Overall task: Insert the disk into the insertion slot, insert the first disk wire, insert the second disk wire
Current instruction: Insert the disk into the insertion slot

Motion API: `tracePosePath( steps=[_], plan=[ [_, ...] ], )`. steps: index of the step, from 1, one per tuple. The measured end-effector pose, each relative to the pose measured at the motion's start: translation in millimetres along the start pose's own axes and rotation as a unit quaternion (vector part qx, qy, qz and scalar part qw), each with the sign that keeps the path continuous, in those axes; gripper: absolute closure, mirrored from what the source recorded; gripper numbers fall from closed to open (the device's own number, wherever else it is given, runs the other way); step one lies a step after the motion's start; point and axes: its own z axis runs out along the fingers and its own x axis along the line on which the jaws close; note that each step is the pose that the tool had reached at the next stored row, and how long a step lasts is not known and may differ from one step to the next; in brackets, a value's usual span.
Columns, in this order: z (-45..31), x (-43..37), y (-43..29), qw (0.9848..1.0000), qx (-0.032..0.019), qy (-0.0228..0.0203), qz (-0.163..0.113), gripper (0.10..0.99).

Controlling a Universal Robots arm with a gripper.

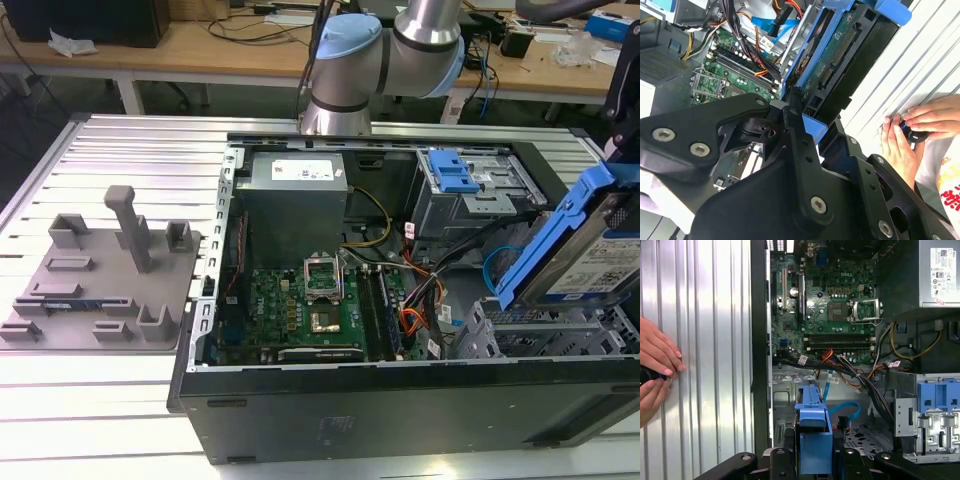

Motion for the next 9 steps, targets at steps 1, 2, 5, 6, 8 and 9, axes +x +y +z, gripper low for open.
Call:
tracePosePath(
  steps=[1,2,5,6,8,9],
  plan=[
    [0.2,-0.5,-0.3,1.0,0.0,0.0,0.0,0.722],
    [0.8,-1.6,-0.3,1.0,0.0,-0.0001,0.0,0.722],
    [2.4,-3.7,-0.4,1.0,0.0,-0.0001,0.0,0.722],
    [3.2,-4.3,-0.4,1.0,0.0,-0.0001,0.0,0.722],
    [4.3,-4.8,0.0,1.0,0.0,-0.0001,0.0,0.722],
    [4.8,-4.9,0.1,1.0,0.0,-0.0002,0.0,0.722]
  ],
)
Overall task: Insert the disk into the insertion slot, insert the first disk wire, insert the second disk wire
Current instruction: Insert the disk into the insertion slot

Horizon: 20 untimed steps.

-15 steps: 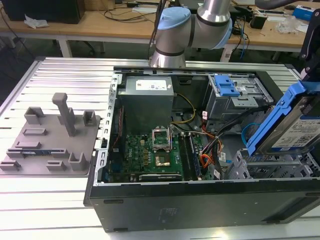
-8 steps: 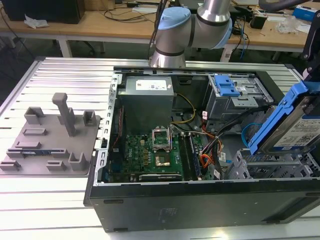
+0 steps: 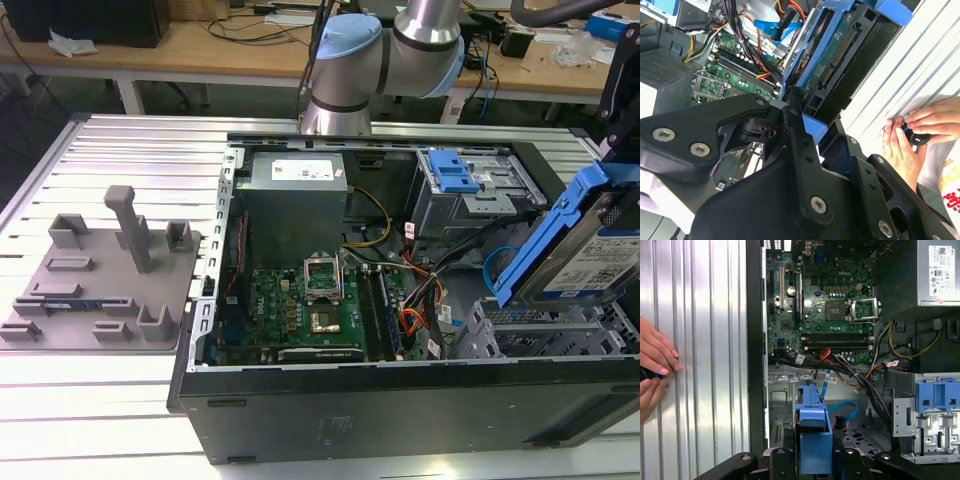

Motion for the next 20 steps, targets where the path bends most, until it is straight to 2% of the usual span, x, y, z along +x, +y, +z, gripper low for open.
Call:
tracePosePath(
  steps=[20],
  plan=[
    [16.4,-0.9,1.8,1.0,0.0,0.0001,0.0,0.722]
  ],
)
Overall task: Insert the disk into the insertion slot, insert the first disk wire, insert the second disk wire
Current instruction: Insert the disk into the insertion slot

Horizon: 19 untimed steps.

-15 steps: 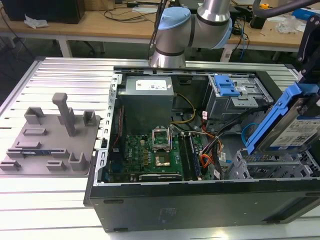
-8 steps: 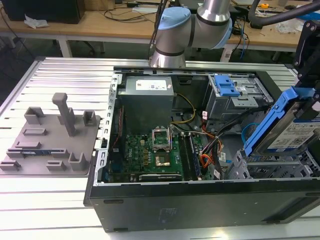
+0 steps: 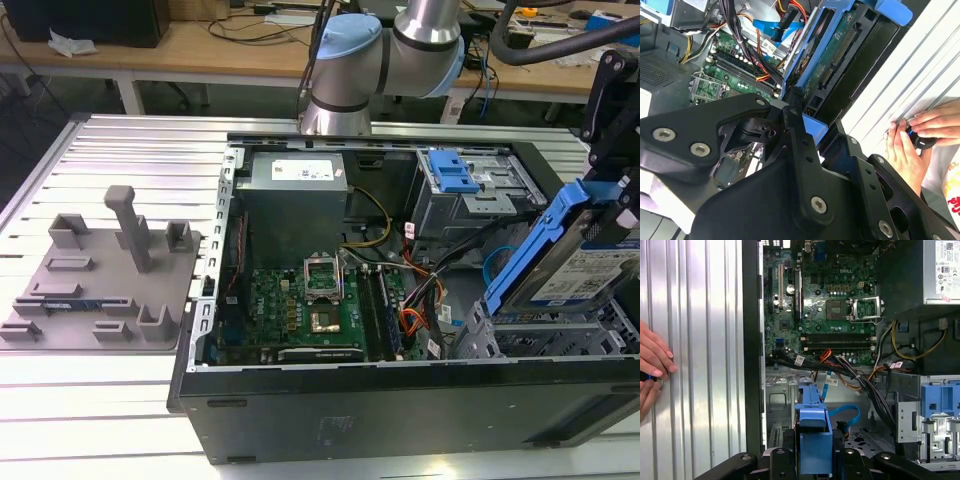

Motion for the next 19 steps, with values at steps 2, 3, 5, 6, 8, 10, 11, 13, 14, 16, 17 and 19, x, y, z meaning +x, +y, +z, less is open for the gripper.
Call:
tracePosePath(
  steps=[2,3,5,6,8,10,11,13,14,16,17,19],
  plan=[
    [1.5,0.0,-0.3,1.0,0.0,0.0001,0.0,0.722],
    [2.1,0.0,-0.5,1.0,0.0,0.0001,0.0,0.722],
    [3.6,0.1,-0.7,1.0,0.0,0.0,0.0,0.722],
    [4.5,0.2,-0.7,1.0,0.0,0.0,0.0,0.722],
    [7.0,0.3,-0.7,1.0,0.0,0.0,0.0,0.722],
    [8.7,0.4,-0.7,1.0,-0.0001,0.0003,0.0,0.722],
    [9.7,0.4,-0.6,1.0,-0.0001,0.0005,0.0,0.722],
    [14.1,0.6,-0.7,1.0,-0.0001,-0.0001,0.0,0.722],
    [14.5,0.6,-0.7,1.0,-0.0003,0.0,0.0,0.722],
    [14.7,0.7,-0.6,1.0,-0.0003,0.0002,0.0,0.722],
    [14.9,0.6,-0.6,1.0,-0.0002,0.0001,0.0,0.722],
    [14.8,0.6,-0.7,1.0,-0.0007,0.0,0.0,0.722]
  ],
)
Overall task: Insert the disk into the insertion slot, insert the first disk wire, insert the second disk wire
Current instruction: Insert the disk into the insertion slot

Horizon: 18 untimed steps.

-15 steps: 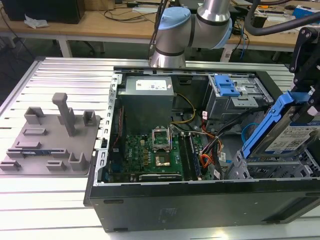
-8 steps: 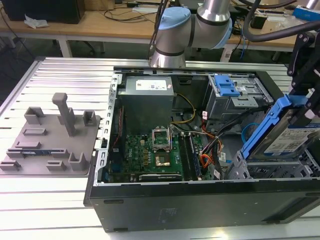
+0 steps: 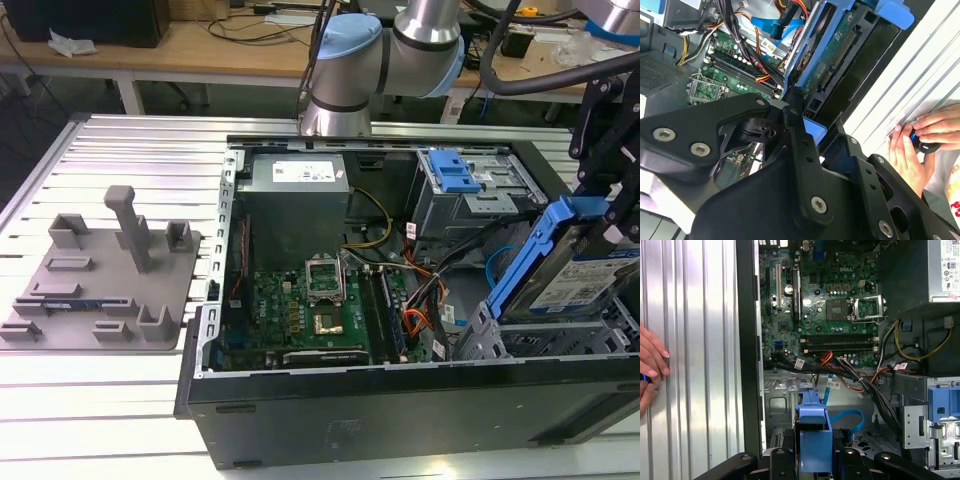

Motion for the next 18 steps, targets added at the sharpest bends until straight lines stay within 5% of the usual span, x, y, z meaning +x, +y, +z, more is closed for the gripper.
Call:
tracePosePath(
  steps=[6,9,13,18],
  plan=[
    [-10.8,-0.5,-0.1,1.0,-0.0022,0.0,0.0,0.722],
    [-11.0,-0.5,-1.3,1.0,-0.0056,0.0001,0.0,0.722],
    [-10.4,-0.6,-5.9,0.9999,-0.0168,0.0002,0.001,0.722],
    [-8.7,-0.5,-11.3,0.9998,-0.0181,0.0003,0.001,0.722]
  ],
)
